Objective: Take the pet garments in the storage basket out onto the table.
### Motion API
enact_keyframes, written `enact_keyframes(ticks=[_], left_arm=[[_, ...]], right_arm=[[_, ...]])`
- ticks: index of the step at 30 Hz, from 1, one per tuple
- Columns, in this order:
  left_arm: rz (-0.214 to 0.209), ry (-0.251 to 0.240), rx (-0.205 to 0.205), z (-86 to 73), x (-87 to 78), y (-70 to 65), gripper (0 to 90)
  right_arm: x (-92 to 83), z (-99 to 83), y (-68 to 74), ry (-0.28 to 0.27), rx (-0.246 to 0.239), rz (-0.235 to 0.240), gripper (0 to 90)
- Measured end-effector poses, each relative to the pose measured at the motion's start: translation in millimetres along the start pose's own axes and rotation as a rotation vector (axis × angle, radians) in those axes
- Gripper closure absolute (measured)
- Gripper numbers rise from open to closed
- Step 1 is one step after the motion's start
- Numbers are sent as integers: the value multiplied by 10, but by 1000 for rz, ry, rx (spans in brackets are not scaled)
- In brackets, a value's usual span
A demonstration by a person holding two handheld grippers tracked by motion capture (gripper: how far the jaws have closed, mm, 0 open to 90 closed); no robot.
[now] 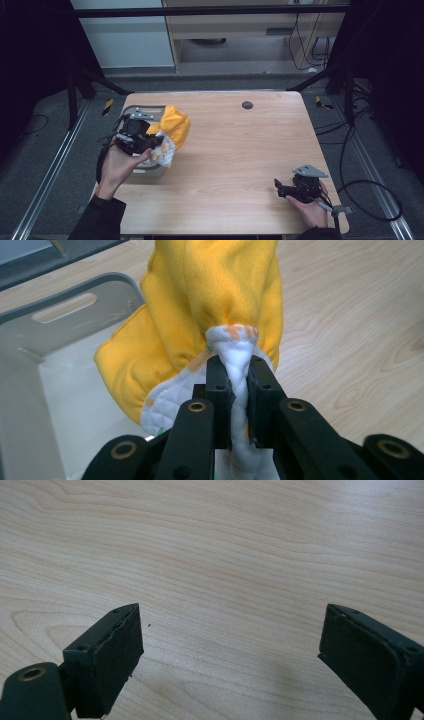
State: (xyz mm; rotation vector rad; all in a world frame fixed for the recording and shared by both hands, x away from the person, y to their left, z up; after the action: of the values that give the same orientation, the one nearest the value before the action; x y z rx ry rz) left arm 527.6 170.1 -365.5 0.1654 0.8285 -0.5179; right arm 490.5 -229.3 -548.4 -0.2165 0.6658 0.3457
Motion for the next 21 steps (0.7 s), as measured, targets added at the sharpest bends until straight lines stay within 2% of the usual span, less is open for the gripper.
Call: enact_keyframes(ticks=[15, 21], left_arm=[[-49, 14, 48, 25, 173, -319, 820], [-58, 38, 71, -13, 267, -407, 820]], right_arm=[[2, 5, -11, -9, -7, -5, 102], [4, 3, -6, -6, -9, -3, 102]])
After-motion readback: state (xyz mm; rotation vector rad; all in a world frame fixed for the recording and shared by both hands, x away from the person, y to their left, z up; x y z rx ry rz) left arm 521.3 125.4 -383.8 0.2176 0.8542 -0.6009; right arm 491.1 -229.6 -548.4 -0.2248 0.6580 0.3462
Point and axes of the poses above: each handheld gripper's, and its own axes: x roughly forward along the jaws, z roughly out of its top, y roughly to its left, the point moved 9 cm from there along x, roughly forward along the jaws, and after that the axes turned 6 degrees about -x, right-handed, at the moved point
